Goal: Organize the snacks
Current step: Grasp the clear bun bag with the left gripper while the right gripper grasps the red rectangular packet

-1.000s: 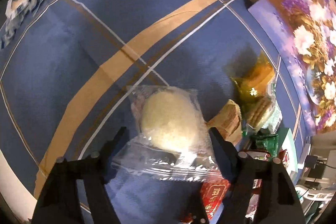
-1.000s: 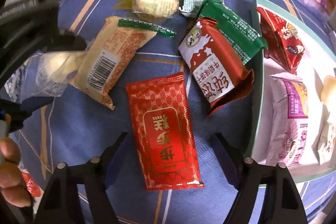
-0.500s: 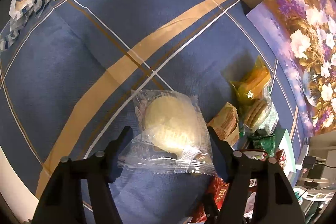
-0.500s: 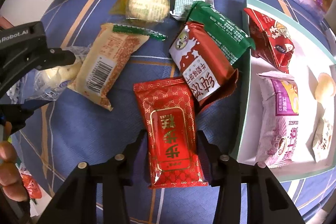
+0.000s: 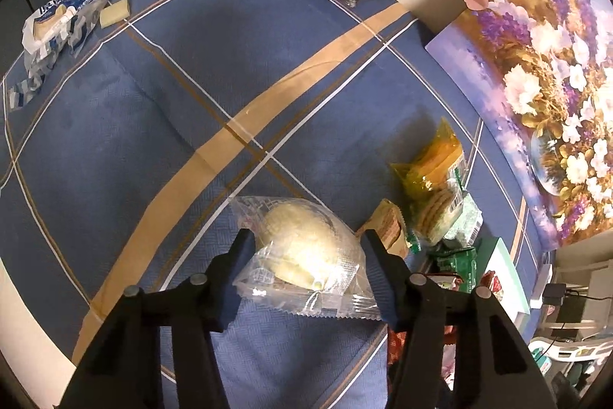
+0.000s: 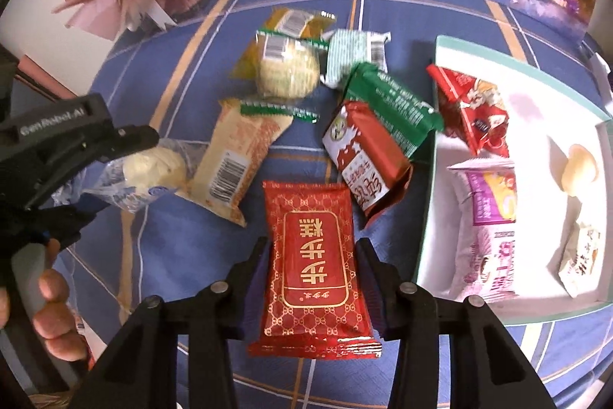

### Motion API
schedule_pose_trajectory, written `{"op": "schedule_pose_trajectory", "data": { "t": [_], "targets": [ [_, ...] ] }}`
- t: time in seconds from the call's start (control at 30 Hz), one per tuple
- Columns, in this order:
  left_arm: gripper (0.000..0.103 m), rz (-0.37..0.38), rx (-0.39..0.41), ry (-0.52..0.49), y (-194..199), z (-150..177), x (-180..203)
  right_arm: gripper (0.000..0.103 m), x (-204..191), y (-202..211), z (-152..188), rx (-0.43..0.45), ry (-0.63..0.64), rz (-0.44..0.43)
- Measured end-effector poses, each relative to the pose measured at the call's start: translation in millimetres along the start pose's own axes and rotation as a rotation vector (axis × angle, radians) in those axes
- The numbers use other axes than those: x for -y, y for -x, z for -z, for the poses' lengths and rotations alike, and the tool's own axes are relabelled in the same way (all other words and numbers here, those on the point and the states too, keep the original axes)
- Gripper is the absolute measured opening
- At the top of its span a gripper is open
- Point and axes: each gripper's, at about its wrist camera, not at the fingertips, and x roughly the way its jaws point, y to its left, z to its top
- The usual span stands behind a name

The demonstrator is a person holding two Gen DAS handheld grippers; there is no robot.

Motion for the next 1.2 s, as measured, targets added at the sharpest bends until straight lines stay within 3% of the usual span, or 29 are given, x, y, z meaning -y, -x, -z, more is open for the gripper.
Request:
{"op": "schedule_pose_trajectory", "data": {
  "t": [0.2,0.5,0.77,0.93,1.2],
  "targets": [
    [0.058,-0.033,-0.034,-0.009,-16.9,0.3,4.6,0.047,4.9,1.0,0.9,-0.011,0.002,0.012],
    [0.06,-0.074,-0.081,-0.024,-36.0,4.9,4.4,0.047,20.2,-31.2,10.8,-0.119,-0.007,0.041],
    [0.063,-0.126,-0.123,-0.031,-59.8,6.9,6.0,0.047,9.4,-36.3,9.7,-0.121,0.011,0.055],
    [0.061,-0.176,-0.123,-0.072,-68.2,9.3,14.4,0.049,-6.5,-49.6,10.5,-0.125,0.017,0.062],
    [0.054,-0.167,-0.127,-0.072,-63.5,11.6,11.1,0.056,-10.5,-56.5,9.4,-0.137,0.032,0.063]
  ]
}}
